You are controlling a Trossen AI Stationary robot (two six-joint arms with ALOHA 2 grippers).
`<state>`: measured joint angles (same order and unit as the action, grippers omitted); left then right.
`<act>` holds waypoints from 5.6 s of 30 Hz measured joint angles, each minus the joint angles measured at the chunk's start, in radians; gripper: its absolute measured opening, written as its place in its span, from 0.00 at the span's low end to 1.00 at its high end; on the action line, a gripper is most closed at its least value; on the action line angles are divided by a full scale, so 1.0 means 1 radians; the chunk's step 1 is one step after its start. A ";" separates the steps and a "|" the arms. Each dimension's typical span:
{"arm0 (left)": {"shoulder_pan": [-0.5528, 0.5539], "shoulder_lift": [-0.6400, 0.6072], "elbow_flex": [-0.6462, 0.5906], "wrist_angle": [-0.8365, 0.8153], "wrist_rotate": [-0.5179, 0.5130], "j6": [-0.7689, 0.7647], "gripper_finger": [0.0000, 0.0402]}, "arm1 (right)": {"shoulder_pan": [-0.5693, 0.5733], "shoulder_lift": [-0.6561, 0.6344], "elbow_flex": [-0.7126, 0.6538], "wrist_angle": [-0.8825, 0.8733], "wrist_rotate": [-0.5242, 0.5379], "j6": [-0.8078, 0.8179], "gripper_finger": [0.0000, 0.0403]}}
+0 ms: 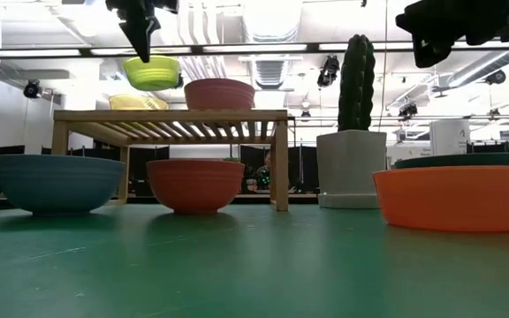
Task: Place and stack bowls onto a shelf
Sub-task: Stack the green transparent bowl on top of the yellow transparent bowl on the shelf, then stack the orange bowl on top of the pink bowl on the shelf
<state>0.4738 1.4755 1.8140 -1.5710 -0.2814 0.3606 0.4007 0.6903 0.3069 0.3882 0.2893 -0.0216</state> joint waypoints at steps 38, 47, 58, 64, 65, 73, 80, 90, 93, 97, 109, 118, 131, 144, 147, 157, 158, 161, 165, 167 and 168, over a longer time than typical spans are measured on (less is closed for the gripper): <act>0.059 -0.010 -0.144 0.000 0.000 -0.060 0.17 | 0.000 0.000 0.000 -0.016 0.003 0.009 0.16; 0.051 -0.127 -0.144 0.013 0.078 -0.204 0.22 | 0.000 0.000 0.000 -0.005 0.027 0.074 0.16; -0.234 -0.537 -0.451 0.705 0.214 -0.584 0.19 | -0.002 0.177 0.117 0.010 0.080 0.087 0.16; -0.489 -0.686 -0.784 1.185 0.188 -0.606 0.19 | -0.033 0.345 0.372 -0.247 0.079 0.074 0.16; -0.523 -0.699 -0.832 1.251 0.170 -0.605 0.19 | -0.041 0.372 0.415 -0.299 0.080 0.074 0.16; -0.705 -0.751 -1.092 1.529 -0.012 -0.571 0.18 | -0.122 0.605 0.741 -0.630 0.079 0.072 0.16; -0.743 -0.794 -1.242 1.715 -0.129 -0.514 0.18 | -0.169 0.808 0.980 -0.807 0.078 0.026 0.16; -0.743 -0.944 -1.370 1.824 -0.120 -0.474 0.18 | -0.237 1.064 1.245 -0.858 0.030 -0.059 0.16; -0.744 -0.990 -1.404 1.825 -0.092 -0.476 0.18 | -0.264 1.133 1.306 -0.856 -0.012 -0.069 0.16; -0.746 -1.045 -1.425 1.812 -0.076 -0.475 0.18 | -0.294 1.215 1.367 -0.861 -0.031 -0.069 0.17; -0.748 -1.144 -1.424 1.737 0.015 -0.481 0.18 | -0.332 1.389 1.509 -0.939 -0.098 -0.012 0.35; -0.748 -1.143 -1.424 1.731 0.015 -0.481 0.18 | -0.339 1.440 1.521 -0.950 -0.027 -0.031 0.38; -0.748 -1.142 -1.424 1.733 0.014 -0.478 0.18 | -0.354 1.485 1.521 -0.957 -0.035 -0.049 0.26; -0.748 -1.142 -1.424 1.733 0.012 -0.474 0.18 | -0.326 1.473 1.582 -1.033 -0.195 -0.078 0.02; -0.748 -1.142 -1.424 1.734 0.012 -0.474 0.18 | -0.301 1.468 1.666 -1.116 -0.238 -0.115 0.02; -0.748 -1.142 -1.424 1.735 0.012 -0.474 0.18 | -0.257 1.462 2.015 -1.376 -0.209 -0.261 0.02; -0.748 -1.142 -1.424 1.735 0.012 -0.474 0.18 | -0.259 1.462 2.042 -1.385 -0.177 -0.279 0.02; -0.748 -1.142 -1.424 1.735 0.012 -0.474 0.18 | -0.268 1.425 2.039 -1.372 -0.076 -0.341 0.02; -0.748 -1.142 -1.424 1.734 0.012 -0.474 0.18 | -0.310 1.389 2.042 -1.379 0.021 -0.361 0.02; -0.748 -1.142 -1.424 1.733 0.012 -0.473 0.18 | -0.339 1.371 2.042 -1.373 0.056 -0.366 0.02; -0.748 -1.141 -1.424 1.733 0.011 -0.470 0.18 | -0.354 1.363 2.042 -1.371 0.073 -0.371 0.02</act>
<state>-0.2744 0.3344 0.3901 0.1617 -0.2699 -0.1091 0.0469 2.0537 2.3489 -0.9827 0.3620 -0.3924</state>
